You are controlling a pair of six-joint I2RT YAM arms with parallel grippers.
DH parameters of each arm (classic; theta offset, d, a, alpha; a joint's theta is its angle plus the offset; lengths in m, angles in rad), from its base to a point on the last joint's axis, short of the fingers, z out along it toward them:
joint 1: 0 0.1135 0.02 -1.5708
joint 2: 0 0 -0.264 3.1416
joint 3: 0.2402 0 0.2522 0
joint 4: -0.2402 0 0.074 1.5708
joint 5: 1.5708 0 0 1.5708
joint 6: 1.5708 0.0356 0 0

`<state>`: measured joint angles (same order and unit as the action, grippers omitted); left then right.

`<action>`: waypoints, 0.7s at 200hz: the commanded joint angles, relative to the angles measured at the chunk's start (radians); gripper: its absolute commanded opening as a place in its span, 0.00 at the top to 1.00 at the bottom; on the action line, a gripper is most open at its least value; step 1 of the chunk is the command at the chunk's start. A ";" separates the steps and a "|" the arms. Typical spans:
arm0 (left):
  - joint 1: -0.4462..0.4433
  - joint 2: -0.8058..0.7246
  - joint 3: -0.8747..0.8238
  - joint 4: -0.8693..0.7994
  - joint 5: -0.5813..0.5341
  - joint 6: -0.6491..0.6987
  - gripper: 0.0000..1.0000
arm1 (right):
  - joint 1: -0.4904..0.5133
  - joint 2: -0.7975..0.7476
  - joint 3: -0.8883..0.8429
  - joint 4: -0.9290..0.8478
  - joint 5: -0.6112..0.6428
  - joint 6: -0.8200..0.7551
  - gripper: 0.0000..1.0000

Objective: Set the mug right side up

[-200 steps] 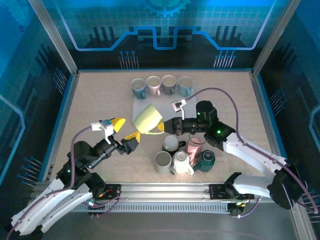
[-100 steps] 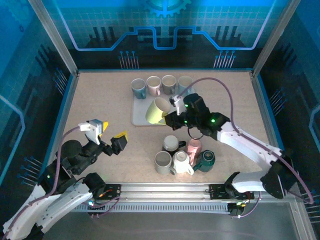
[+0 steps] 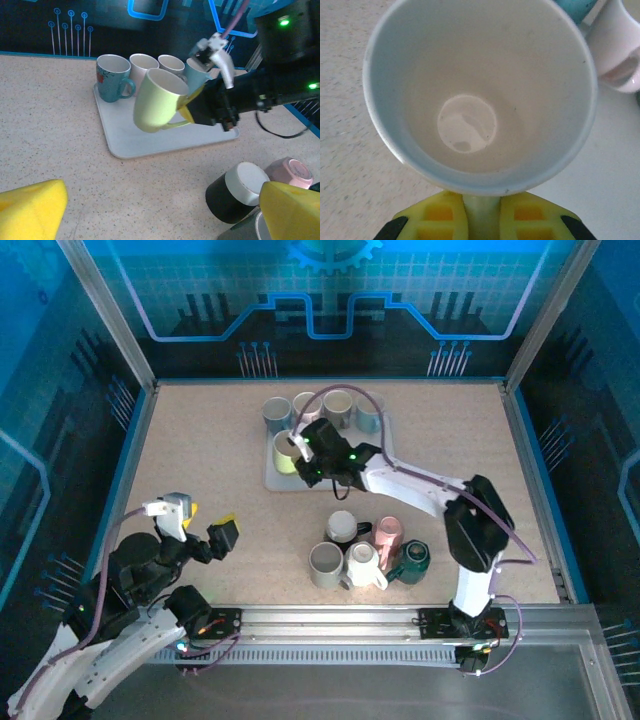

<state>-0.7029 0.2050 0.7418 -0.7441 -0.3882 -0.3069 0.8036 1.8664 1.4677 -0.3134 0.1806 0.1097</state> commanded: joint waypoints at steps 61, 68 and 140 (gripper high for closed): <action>0.001 -0.086 -0.032 0.012 -0.067 0.041 0.01 | 0.011 0.300 0.325 0.039 0.152 -0.103 1.00; 0.001 -0.088 -0.033 0.010 -0.066 0.041 0.01 | 0.009 0.314 0.339 0.036 0.155 -0.104 1.00; 0.003 0.009 -0.002 -0.035 -0.078 0.007 0.01 | -0.006 0.422 0.456 -0.015 0.169 -0.098 1.00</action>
<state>-0.7029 0.1585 0.7174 -0.7555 -0.4450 -0.2897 0.8055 2.2704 1.8572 -0.3431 0.3225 0.0135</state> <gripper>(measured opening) 0.990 0.139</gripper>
